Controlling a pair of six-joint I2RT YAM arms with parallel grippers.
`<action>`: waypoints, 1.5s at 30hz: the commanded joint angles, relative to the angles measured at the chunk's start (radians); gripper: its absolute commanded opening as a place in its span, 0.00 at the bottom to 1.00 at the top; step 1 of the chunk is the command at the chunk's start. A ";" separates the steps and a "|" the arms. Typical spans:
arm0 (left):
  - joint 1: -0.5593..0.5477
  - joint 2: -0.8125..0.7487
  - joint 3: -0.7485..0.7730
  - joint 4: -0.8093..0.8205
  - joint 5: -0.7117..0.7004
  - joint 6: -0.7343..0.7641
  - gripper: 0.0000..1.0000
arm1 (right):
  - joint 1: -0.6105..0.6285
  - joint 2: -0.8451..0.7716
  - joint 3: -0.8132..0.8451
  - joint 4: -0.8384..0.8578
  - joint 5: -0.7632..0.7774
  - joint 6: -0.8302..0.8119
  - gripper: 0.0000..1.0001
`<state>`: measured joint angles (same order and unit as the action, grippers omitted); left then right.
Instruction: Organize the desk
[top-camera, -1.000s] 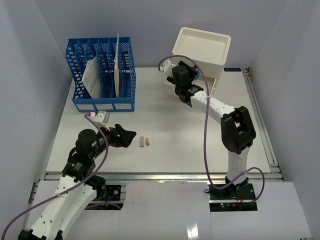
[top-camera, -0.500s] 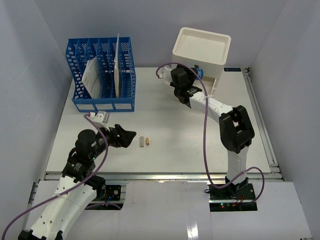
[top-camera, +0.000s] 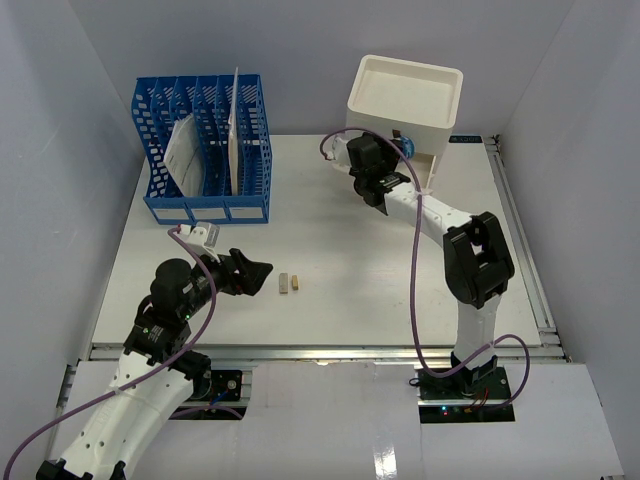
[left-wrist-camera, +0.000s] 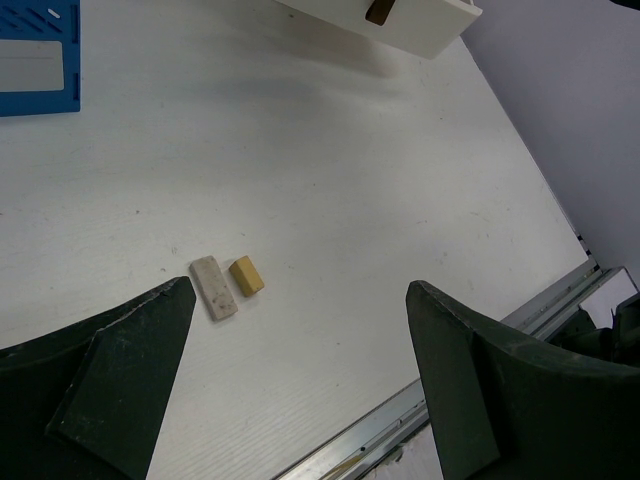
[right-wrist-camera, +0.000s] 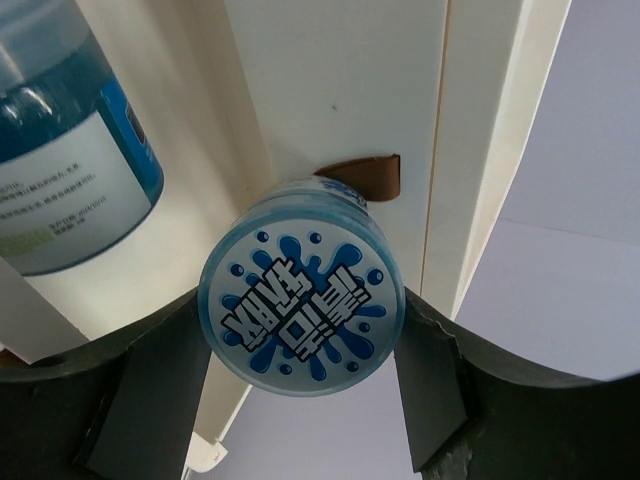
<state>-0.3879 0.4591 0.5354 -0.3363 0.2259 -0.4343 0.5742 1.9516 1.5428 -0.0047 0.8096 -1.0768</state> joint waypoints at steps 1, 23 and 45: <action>0.002 -0.010 -0.009 0.006 0.016 0.003 0.98 | -0.046 -0.049 -0.033 -0.102 0.084 0.037 0.39; 0.003 -0.007 -0.009 0.006 0.018 0.002 0.98 | -0.046 -0.113 -0.095 -0.146 0.107 0.083 0.35; 0.002 -0.014 -0.009 0.006 0.023 0.000 0.98 | -0.044 -0.139 -0.083 -0.183 0.137 0.091 0.82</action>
<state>-0.3880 0.4534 0.5320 -0.3363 0.2363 -0.4343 0.5278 1.8145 1.4078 -0.1852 0.9215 -0.9977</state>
